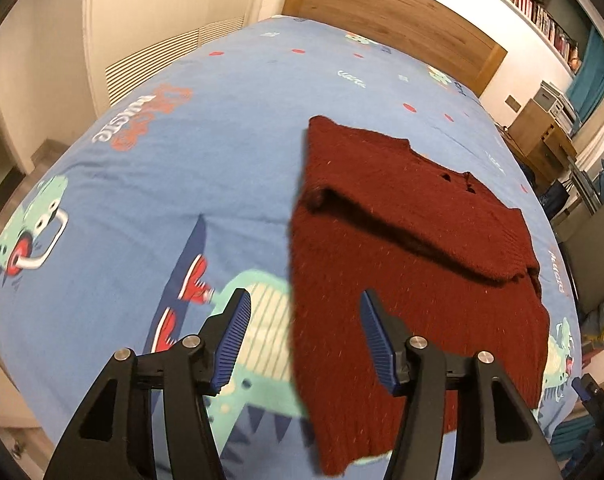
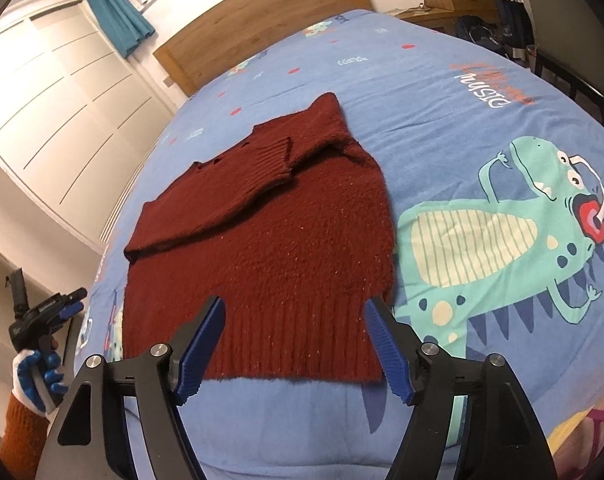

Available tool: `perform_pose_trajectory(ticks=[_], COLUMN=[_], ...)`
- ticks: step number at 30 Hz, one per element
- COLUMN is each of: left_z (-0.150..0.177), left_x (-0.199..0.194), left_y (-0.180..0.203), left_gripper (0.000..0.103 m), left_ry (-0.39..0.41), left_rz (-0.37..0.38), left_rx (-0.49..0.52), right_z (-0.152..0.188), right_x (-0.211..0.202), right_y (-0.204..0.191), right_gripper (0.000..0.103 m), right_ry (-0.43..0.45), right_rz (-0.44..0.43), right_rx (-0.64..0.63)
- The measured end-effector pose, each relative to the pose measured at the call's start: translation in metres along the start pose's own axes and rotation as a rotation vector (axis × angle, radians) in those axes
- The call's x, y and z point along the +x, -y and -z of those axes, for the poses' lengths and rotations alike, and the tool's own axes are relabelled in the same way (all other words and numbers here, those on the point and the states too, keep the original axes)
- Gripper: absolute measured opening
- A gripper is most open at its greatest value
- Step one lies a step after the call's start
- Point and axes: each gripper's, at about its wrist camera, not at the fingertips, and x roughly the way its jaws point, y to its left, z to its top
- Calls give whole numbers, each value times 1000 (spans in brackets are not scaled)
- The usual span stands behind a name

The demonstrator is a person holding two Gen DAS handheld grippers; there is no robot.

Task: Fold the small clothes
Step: 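Move the left gripper to the hem edge of the sweater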

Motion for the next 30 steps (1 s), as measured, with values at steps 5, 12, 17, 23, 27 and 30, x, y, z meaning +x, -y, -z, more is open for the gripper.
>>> perform_pose_trajectory(ticks=[5, 12, 17, 23, 27, 30], left_z=[19, 43, 59, 64, 66, 69], left_x=[-18, -30, -39, -41, -37, -31], left_y=[-8, -7, -2, -2, -4, -6], left_gripper=[51, 51, 51, 51, 51, 51], left_ry=[-7, -30, -34, -36, -39, -48], left_rz=[4, 18, 19, 19, 38, 54], left_rx=[-30, -71, -77, -77, -90, -99], right_z=[7, 16, 22, 28, 27, 26], right_x=[-5, -12, -18, -21, -18, -10], right_y=[1, 7, 9, 13, 18, 21], right_gripper=[74, 74, 74, 74, 74, 74], right_ry=[4, 9, 15, 12, 3, -14], right_rz=[-16, -47, -61, -59, -51, -40], right_rx=[1, 4, -5, 2, 7, 8])
